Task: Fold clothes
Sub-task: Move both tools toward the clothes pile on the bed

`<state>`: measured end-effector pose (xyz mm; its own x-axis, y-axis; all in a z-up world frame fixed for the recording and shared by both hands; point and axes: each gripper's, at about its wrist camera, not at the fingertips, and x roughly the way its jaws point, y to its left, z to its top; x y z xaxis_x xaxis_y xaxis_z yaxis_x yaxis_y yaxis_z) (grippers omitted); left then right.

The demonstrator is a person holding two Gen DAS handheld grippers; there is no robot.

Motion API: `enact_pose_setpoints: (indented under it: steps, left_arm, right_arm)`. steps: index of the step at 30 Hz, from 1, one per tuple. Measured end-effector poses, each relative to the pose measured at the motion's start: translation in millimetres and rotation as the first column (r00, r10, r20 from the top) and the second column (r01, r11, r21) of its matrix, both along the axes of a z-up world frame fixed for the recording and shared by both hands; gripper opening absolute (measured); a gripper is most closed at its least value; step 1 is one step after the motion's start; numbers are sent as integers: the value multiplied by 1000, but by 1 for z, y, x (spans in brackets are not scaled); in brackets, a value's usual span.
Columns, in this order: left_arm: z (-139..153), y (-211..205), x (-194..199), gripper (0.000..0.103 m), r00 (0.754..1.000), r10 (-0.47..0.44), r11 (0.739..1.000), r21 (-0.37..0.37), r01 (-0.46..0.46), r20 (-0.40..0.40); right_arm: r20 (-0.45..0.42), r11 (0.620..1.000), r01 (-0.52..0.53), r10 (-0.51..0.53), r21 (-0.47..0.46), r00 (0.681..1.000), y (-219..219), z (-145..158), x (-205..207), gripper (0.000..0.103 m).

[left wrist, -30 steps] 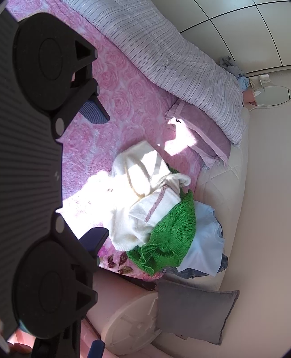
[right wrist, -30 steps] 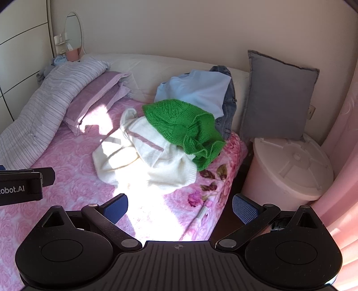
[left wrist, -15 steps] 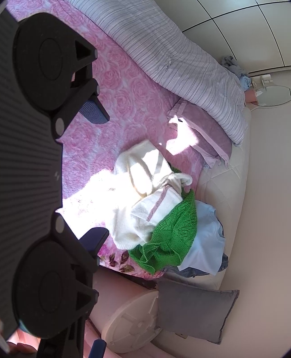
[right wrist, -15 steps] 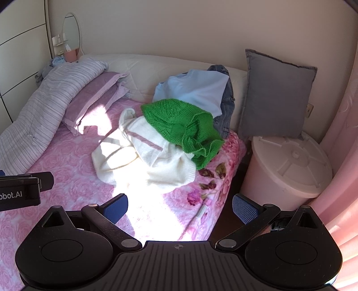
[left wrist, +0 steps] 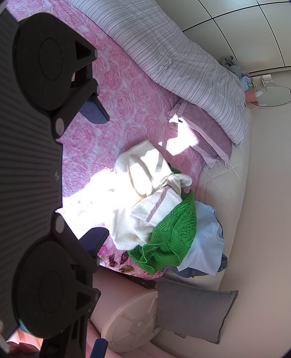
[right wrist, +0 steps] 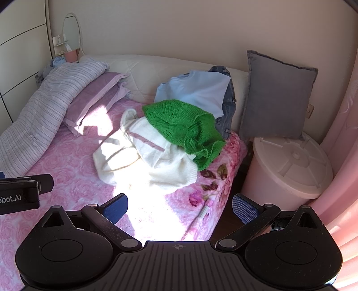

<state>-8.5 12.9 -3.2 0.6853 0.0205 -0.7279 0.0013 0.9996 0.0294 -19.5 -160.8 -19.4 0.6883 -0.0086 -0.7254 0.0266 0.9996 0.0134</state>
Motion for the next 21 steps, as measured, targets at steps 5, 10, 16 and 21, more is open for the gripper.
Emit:
enact_pose_setpoints:
  steps: [5, 10, 16, 21]
  left_arm:
    - [2, 2, 0, 98, 1000, -1, 1000, -4, 1, 0]
    - [2, 5, -1, 98, 1000, -3, 1000, -9, 3, 1]
    - [2, 8, -2, 98, 1000, -7, 1000, -12, 7, -3]
    - [2, 10, -1, 98, 1000, -9, 1000, -12, 9, -3]
  right_arm:
    - [1, 1000, 2, -2, -3, 1000, 3, 0, 0, 102]
    - [2, 1000, 6, -6, -6, 1000, 5, 0, 0, 102]
    - [2, 1000, 8, -8, -8, 1000, 8, 1, 0, 102]
    - [-3, 1000, 16, -16, -4, 1000, 10, 0, 1, 102]
